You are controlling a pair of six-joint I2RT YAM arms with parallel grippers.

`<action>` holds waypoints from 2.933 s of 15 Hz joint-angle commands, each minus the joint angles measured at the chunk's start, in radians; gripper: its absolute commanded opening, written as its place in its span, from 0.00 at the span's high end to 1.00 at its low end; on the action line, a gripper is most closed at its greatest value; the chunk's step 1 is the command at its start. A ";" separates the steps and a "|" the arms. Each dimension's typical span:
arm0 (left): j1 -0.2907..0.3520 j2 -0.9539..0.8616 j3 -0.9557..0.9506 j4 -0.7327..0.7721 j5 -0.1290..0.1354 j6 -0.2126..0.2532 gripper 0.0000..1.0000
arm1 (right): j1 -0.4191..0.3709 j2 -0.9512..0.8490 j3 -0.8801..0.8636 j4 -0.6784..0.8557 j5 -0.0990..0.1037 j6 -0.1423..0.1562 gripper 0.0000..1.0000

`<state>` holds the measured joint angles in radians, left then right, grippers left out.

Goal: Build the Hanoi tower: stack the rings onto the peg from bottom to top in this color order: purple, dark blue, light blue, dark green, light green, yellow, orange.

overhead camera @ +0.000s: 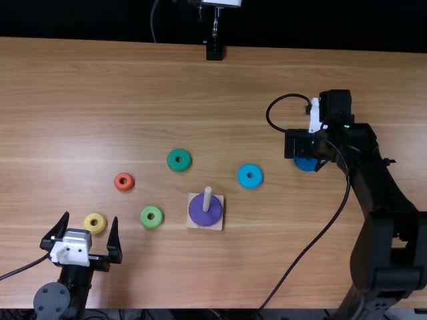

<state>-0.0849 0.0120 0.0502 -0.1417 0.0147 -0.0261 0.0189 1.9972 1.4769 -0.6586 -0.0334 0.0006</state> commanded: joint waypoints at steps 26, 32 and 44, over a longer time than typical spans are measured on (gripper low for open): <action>0.008 -0.012 -0.050 -0.011 0.004 0.011 0.00 | -0.042 0.115 -0.009 -0.044 0.017 -0.006 0.58; 0.008 -0.012 -0.050 -0.011 0.004 0.011 0.00 | -0.039 0.114 -0.010 -0.044 0.015 -0.008 1.00; 0.008 -0.012 -0.050 -0.011 0.004 0.011 0.00 | 0.119 -0.075 0.163 -0.423 0.011 -0.037 1.00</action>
<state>-0.0849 0.0116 0.0502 -0.1421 0.0147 -0.0257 0.1310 1.9766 1.6058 -1.0801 -0.0223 -0.0288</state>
